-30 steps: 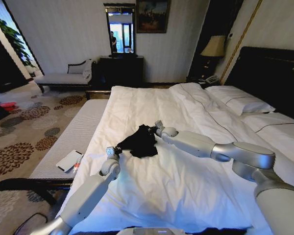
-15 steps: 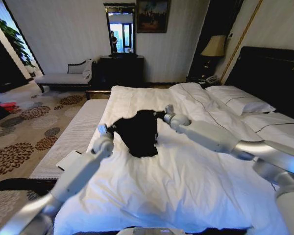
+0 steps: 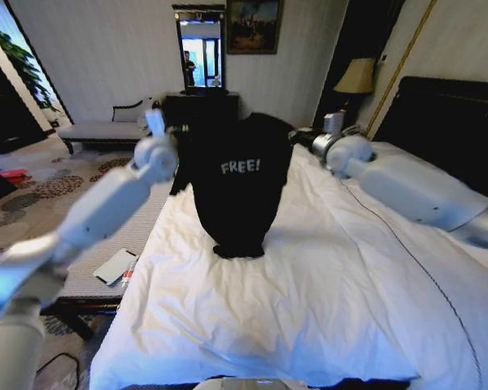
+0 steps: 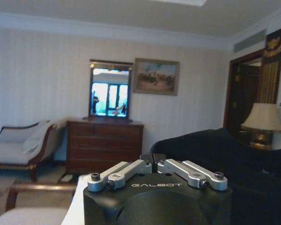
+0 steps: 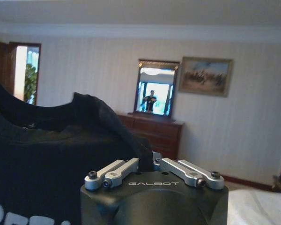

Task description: Fold the clothes on the bed.

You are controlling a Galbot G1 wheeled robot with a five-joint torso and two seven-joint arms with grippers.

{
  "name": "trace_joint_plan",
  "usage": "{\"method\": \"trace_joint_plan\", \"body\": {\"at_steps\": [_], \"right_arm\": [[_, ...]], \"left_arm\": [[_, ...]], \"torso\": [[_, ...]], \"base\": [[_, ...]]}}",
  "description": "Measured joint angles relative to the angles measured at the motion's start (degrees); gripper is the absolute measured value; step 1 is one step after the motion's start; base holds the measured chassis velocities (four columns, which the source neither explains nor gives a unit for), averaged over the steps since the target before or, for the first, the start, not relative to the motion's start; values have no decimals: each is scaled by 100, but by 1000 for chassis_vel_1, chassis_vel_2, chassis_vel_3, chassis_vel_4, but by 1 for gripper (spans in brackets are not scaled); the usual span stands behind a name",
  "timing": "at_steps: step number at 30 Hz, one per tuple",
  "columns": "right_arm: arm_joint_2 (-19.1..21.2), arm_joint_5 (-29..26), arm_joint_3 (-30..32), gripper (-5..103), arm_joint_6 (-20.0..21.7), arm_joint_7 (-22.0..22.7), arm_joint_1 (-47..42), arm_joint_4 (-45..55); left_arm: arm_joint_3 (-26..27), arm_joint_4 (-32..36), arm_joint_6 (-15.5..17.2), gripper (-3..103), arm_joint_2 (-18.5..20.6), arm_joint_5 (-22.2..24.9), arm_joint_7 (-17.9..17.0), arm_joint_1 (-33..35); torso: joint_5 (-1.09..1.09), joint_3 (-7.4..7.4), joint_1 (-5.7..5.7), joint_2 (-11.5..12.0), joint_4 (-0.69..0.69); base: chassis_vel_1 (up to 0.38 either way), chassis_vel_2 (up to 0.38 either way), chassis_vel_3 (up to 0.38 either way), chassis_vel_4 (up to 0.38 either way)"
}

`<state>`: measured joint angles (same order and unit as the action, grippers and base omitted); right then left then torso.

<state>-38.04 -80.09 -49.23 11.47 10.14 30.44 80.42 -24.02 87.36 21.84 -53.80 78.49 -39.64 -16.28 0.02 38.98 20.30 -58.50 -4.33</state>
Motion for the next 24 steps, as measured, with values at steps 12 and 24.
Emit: {"method": "trace_joint_plan", "body": {"at_steps": [12, 24], "right_arm": [[239, -459, -616, 1, -76, -70, 1269, -342], [983, -718, -931, 1, -35, 35, 1657, 586]], "left_arm": [[-495, -461, 76, 0, -287, 458, 227, -1416], [-314, 646, 189, 0, 347, 1000, -229, -1319]], "torso": [[0, -1, -1, -1, -1], [-1, -1, 0, 0, -3]], "base": [[0, 0, 0, 0], [0, 0, 0, 0]]}}
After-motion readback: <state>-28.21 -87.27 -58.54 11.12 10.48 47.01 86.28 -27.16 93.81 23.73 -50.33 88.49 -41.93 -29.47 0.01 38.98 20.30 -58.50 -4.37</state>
